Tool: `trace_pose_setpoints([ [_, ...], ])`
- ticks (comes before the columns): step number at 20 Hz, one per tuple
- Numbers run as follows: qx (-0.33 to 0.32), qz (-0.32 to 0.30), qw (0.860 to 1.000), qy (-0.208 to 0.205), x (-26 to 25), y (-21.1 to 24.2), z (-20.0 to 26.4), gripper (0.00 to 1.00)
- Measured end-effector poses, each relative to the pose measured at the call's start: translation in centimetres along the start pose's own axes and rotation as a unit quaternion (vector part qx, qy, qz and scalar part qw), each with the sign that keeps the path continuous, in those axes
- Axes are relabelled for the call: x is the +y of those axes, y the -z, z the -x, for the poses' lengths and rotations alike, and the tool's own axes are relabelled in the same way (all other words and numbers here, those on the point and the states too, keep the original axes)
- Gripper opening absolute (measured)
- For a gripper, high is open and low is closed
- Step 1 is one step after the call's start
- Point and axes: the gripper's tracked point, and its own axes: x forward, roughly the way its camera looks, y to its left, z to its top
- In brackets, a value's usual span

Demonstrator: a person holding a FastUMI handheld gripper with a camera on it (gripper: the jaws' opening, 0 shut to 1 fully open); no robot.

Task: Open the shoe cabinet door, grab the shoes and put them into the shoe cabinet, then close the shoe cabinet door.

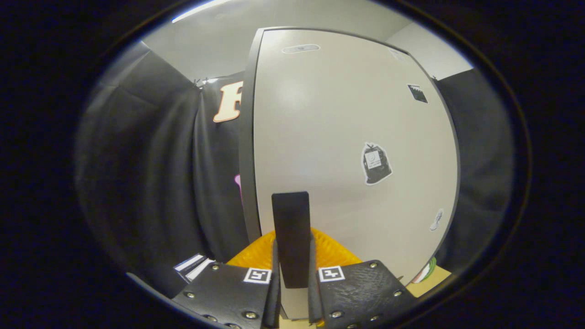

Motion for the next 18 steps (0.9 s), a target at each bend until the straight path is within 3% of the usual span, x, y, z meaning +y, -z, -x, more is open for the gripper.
trace_pose_setpoints([
  [18,0.007,-0.020,0.999,-0.040,-4.7,-0.9,10.6,0.23],
])
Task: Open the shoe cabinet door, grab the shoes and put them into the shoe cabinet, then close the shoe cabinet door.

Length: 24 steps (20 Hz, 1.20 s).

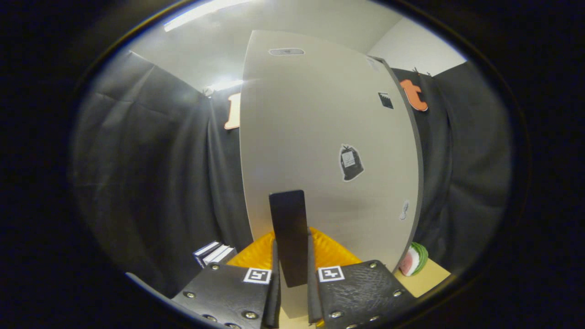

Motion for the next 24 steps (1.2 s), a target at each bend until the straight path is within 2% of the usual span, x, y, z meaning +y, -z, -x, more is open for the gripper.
trace_pose_setpoints([
  [7,0.003,-0.004,1.000,0.002,-4.0,-0.5,5.2,0.23],
  [13,0.000,0.003,1.000,0.022,-8.1,-1.3,9.1,0.23],
  [24,-0.017,0.009,0.997,0.073,-16.0,-2.4,13.7,0.22],
])
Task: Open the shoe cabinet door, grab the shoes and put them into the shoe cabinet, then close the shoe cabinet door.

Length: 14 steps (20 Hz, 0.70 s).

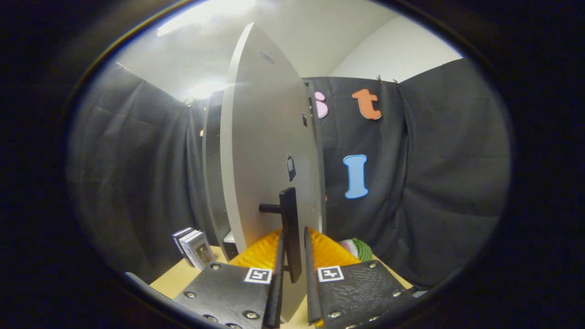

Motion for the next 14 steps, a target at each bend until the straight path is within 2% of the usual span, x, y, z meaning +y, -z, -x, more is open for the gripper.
trace_pose_setpoints([
  [3,-0.003,0.006,1.000,0.022,-2.5,0.1,0.3,0.22],
  [5,-0.005,-0.002,0.999,0.038,-4.6,-0.3,0.9,0.15],
  [7,-0.005,-0.010,0.999,0.047,-6.1,-0.3,1.1,0.12],
  [14,-0.012,-0.009,0.996,0.088,-10.3,-0.5,2.2,0.12],
])
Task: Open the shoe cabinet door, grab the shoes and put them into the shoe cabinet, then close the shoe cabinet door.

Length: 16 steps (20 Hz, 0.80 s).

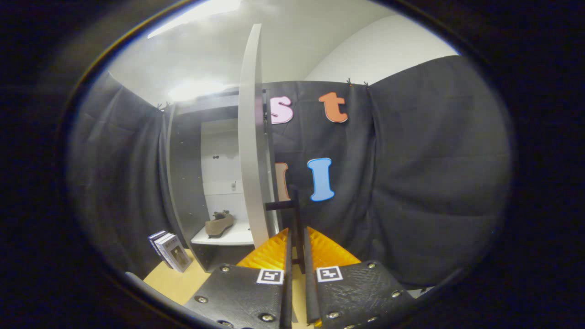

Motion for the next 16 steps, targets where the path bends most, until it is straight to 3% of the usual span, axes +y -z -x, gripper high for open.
trace_pose_setpoints([
  [3,-0.003,-0.003,1.000,0.027,-2.1,-0.3,0.7,0.12],
  [7,-0.010,-0.004,0.999,0.030,-2.2,-0.7,1.8,0.12],
  [16,-0.035,-0.006,0.999,-0.016,1.8,-2.5,4.2,0.12],
])
